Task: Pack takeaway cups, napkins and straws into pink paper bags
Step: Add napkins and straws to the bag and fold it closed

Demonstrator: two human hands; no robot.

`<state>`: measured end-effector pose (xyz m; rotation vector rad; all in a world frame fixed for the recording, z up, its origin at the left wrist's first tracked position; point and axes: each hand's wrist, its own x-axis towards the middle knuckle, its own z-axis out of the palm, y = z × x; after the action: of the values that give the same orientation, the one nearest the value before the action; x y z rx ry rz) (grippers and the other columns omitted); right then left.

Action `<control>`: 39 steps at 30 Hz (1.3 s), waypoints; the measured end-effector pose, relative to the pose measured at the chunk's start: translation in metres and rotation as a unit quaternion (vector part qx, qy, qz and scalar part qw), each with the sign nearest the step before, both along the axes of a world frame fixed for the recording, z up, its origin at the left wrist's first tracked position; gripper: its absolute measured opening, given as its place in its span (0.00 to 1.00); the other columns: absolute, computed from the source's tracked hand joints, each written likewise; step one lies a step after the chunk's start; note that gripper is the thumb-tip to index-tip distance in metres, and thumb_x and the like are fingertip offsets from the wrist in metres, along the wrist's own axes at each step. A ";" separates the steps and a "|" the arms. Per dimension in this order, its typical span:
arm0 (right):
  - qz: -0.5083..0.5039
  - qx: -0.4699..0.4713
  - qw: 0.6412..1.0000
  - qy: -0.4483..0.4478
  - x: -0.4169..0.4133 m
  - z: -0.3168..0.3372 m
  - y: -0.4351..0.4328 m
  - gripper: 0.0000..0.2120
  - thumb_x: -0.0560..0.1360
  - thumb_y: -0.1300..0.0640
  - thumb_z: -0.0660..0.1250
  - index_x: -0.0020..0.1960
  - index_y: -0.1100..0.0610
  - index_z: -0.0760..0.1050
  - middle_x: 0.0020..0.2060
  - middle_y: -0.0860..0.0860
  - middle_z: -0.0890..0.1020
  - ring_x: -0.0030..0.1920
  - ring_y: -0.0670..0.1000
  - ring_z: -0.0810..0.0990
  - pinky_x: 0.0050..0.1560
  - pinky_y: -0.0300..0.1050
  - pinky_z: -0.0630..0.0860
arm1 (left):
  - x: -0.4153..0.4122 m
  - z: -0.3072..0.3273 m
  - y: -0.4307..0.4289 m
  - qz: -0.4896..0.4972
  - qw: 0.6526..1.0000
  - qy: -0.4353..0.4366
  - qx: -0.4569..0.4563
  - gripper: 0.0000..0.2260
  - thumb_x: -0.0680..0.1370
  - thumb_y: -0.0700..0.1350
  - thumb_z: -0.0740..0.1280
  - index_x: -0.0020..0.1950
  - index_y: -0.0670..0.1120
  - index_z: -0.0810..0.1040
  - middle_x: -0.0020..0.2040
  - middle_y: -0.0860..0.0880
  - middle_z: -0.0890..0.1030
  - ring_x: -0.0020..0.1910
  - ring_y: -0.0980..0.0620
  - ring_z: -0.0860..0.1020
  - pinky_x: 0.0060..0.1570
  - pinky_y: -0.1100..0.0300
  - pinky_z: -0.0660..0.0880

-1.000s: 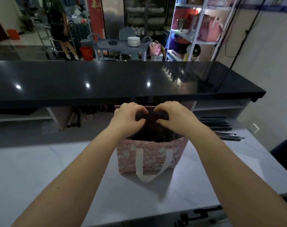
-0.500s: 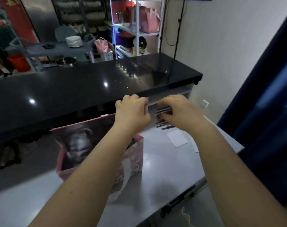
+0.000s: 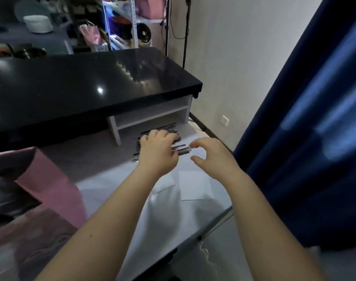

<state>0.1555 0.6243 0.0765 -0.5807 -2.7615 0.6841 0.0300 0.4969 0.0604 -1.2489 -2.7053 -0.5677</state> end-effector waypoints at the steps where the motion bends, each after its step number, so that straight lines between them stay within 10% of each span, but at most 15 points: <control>1: -0.001 -0.005 1.000 -0.018 0.002 -0.015 0.010 0.14 0.75 0.55 0.69 0.61 0.49 0.76 0.59 0.45 0.78 0.61 0.48 0.72 0.61 0.48 0.72 | 0.000 -0.014 0.006 0.002 1.000 -0.009 -0.008 0.19 0.73 0.48 0.64 0.65 0.54 0.74 0.62 0.53 0.76 0.63 0.47 0.69 0.61 0.49 0.64; 9: -0.015 -0.058 0.982 -0.180 0.009 -0.113 0.068 0.20 0.76 0.52 0.68 0.67 0.49 0.72 0.64 0.48 0.75 0.68 0.53 0.67 0.64 0.51 0.69 | 0.002 -0.103 0.004 0.084 0.985 -0.138 -0.063 0.19 0.74 0.49 0.66 0.66 0.55 0.74 0.65 0.54 0.74 0.67 0.48 0.65 0.63 0.51 0.61; 16: 0.003 -0.031 0.975 -0.219 -0.013 -0.163 0.059 0.23 0.76 0.45 0.66 0.69 0.47 0.67 0.77 0.50 0.57 0.76 0.57 0.44 0.73 0.54 0.47 | 0.011 -0.131 -0.013 0.146 0.975 -0.159 -0.056 0.20 0.73 0.43 0.67 0.65 0.53 0.76 0.65 0.52 0.74 0.67 0.47 0.66 0.63 0.51 0.62; 22: -0.017 -0.099 0.992 -0.081 -0.022 -0.167 0.048 0.05 0.74 0.52 0.71 0.46 0.52 0.77 0.58 0.46 0.77 0.69 0.56 0.62 0.62 0.48 0.59 | -0.001 -0.127 -0.033 0.204 0.967 -0.151 -0.003 0.18 0.73 0.43 0.68 0.64 0.51 0.77 0.64 0.51 0.76 0.66 0.46 0.67 0.65 0.50 0.63; 27: 0.085 -0.244 0.966 -0.009 -0.058 -0.143 0.026 0.10 0.71 0.55 0.74 0.40 0.44 0.74 0.49 0.41 0.77 0.61 0.52 0.67 0.61 0.48 0.65 | -0.018 -0.105 -0.055 0.253 0.962 -0.105 0.017 0.20 0.72 0.44 0.69 0.65 0.49 0.77 0.64 0.48 0.76 0.66 0.43 0.67 0.64 0.49 0.62; 33: 0.145 -0.030 0.977 -0.154 -0.115 -0.153 -0.009 0.18 0.69 0.49 0.73 0.58 0.46 0.74 0.61 0.46 0.75 0.65 0.55 0.65 0.58 0.50 0.61 | -0.017 -0.095 -0.074 0.272 0.957 -0.097 0.017 0.22 0.72 0.44 0.70 0.65 0.51 0.76 0.64 0.49 0.75 0.66 0.45 0.65 0.64 0.49 0.62; 36: 0.135 -0.016 0.974 -0.183 -0.121 -0.157 -0.012 0.34 0.67 0.47 0.76 0.68 0.44 0.65 0.66 0.48 0.71 0.66 0.56 0.61 0.54 0.50 0.58 | -0.009 -0.099 -0.081 0.267 0.957 -0.110 0.010 0.22 0.72 0.44 0.69 0.66 0.51 0.75 0.65 0.50 0.75 0.67 0.46 0.65 0.64 0.49 0.61; 39: 0.109 -0.055 0.967 -0.224 -0.123 -0.160 -0.015 0.29 0.66 0.48 0.77 0.63 0.45 0.69 0.62 0.50 0.72 0.63 0.56 0.63 0.50 0.47 0.56 | -0.002 -0.101 -0.084 0.259 0.959 -0.115 0.000 0.23 0.72 0.44 0.69 0.67 0.51 0.75 0.65 0.50 0.74 0.68 0.47 0.65 0.64 0.49 0.61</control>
<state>0.0329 0.6098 -0.0835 -0.5082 -3.2620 0.8487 0.0278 0.4130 -0.0407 -0.4465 -3.0417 -0.6681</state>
